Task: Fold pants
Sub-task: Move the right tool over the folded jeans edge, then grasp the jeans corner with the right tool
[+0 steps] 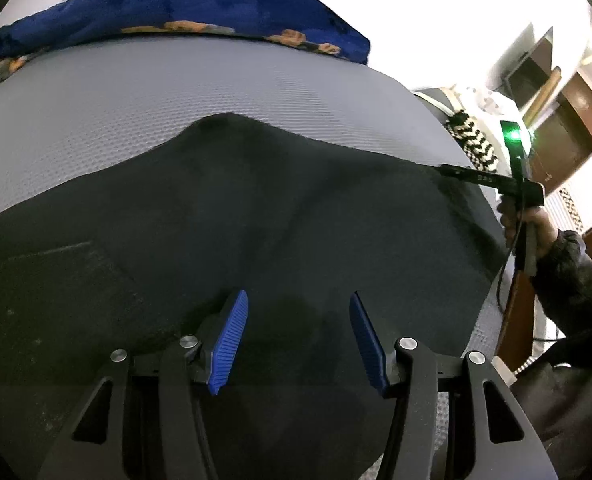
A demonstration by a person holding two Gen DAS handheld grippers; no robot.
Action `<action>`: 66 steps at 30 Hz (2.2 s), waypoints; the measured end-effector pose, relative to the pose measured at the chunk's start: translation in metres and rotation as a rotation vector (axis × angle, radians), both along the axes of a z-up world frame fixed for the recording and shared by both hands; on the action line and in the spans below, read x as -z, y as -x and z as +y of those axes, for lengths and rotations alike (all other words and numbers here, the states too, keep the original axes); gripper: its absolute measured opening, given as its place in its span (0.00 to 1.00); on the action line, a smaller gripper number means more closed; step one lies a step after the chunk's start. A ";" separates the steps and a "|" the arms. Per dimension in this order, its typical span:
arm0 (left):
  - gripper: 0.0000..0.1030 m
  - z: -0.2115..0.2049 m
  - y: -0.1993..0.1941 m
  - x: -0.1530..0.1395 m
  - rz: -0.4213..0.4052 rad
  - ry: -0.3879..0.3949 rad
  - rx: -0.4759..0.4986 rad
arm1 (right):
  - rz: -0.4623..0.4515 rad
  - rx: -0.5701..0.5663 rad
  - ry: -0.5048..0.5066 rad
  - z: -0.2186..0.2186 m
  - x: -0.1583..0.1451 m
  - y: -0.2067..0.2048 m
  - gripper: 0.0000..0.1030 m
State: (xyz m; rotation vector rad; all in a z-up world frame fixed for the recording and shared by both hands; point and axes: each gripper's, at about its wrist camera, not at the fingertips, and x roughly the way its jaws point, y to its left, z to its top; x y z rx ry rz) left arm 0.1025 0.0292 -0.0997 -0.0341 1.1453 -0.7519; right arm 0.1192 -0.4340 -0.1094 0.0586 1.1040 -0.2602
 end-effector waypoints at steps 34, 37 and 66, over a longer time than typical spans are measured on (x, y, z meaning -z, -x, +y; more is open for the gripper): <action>0.53 -0.081 0.028 -0.012 -0.040 -0.116 -0.103 | -0.073 0.147 -0.355 -0.158 -0.024 0.049 0.29; 0.53 -0.086 0.025 -0.009 -0.028 -0.131 -0.108 | -0.059 0.140 -0.336 -0.172 -0.014 0.032 0.29; 0.54 -0.104 0.014 0.000 0.001 -0.172 -0.111 | -0.084 -0.040 -0.304 -0.159 -0.006 0.028 0.04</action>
